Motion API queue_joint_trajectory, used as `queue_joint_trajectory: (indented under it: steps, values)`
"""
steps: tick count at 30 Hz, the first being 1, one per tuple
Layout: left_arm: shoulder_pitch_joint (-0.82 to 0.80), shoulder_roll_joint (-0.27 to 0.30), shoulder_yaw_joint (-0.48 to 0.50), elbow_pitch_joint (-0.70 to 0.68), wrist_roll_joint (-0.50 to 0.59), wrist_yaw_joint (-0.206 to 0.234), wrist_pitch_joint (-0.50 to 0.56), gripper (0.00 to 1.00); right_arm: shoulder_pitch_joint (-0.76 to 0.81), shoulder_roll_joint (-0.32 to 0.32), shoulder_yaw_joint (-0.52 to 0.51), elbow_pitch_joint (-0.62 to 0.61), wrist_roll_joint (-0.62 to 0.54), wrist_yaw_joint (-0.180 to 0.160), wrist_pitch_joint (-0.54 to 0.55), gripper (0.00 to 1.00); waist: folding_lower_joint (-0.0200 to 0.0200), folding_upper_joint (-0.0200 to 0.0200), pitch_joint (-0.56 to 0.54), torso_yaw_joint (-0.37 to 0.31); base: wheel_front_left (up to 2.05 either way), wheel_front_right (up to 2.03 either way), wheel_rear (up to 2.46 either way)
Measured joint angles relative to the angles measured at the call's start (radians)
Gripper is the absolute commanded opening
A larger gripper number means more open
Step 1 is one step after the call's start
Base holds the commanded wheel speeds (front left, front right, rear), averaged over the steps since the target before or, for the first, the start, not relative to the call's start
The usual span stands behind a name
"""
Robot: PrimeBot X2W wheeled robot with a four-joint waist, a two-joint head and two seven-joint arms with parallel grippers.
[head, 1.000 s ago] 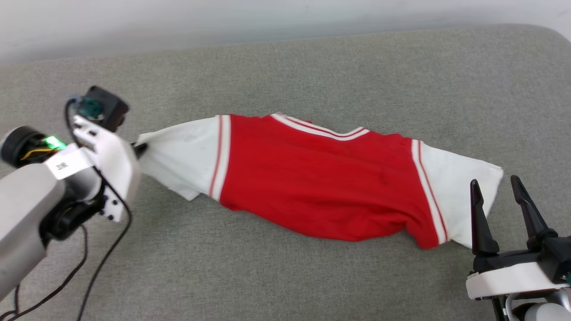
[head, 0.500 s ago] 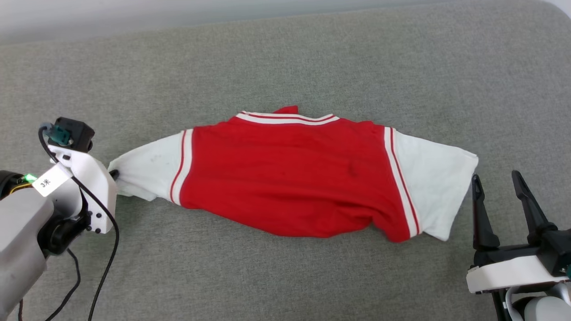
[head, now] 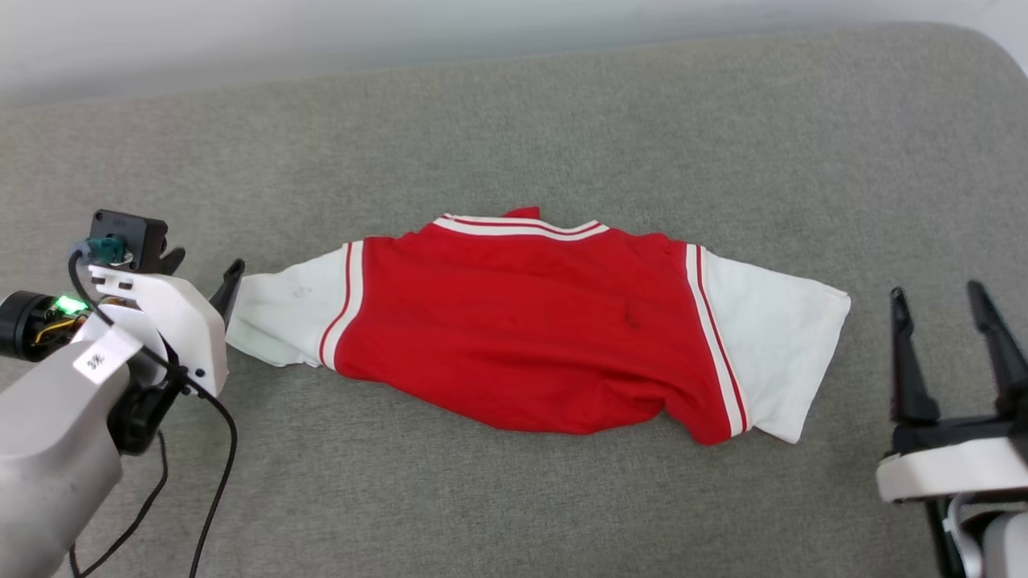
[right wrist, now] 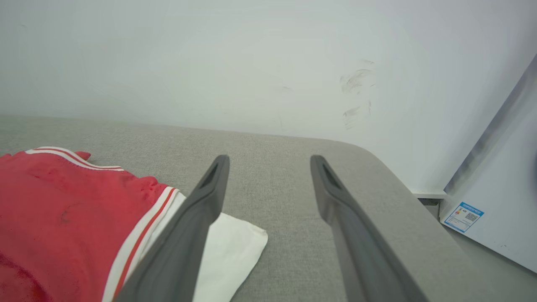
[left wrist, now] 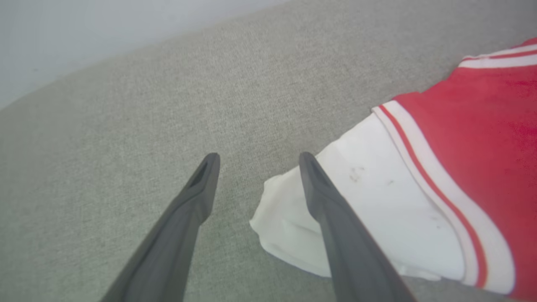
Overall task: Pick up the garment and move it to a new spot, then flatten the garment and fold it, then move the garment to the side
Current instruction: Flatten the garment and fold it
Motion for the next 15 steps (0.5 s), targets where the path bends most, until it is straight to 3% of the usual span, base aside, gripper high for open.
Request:
queue_joint_trajectory:
  steps: [7, 11, 15]
  values:
    - [0.063, -0.008, 0.057, -0.106, 0.041, 0.126, -0.184, 1.0, -0.085, -0.15, 0.035, 0.035, 0.058, 0.0, 0.056, 1.0, -0.0001, 0.0, -0.057, 0.031, 0.0, 0.0, 0.0]
    - [0.126, -0.013, 0.115, -0.22, 0.084, 0.22, -0.202, 1.0, -0.141, -0.259, 0.1, 0.057, 0.147, 0.0, 0.164, 1.0, 0.0, 0.0, -0.078, 0.056, 0.0, 0.0, 0.0]
    - [0.206, -0.015, 0.221, -0.382, 0.196, 0.32, -0.206, 1.0, -0.187, -0.374, 0.181, 0.087, 0.274, 0.0, 0.33, 1.0, -0.0001, 0.0, -0.087, 0.083, 0.0, 0.0, 0.0]
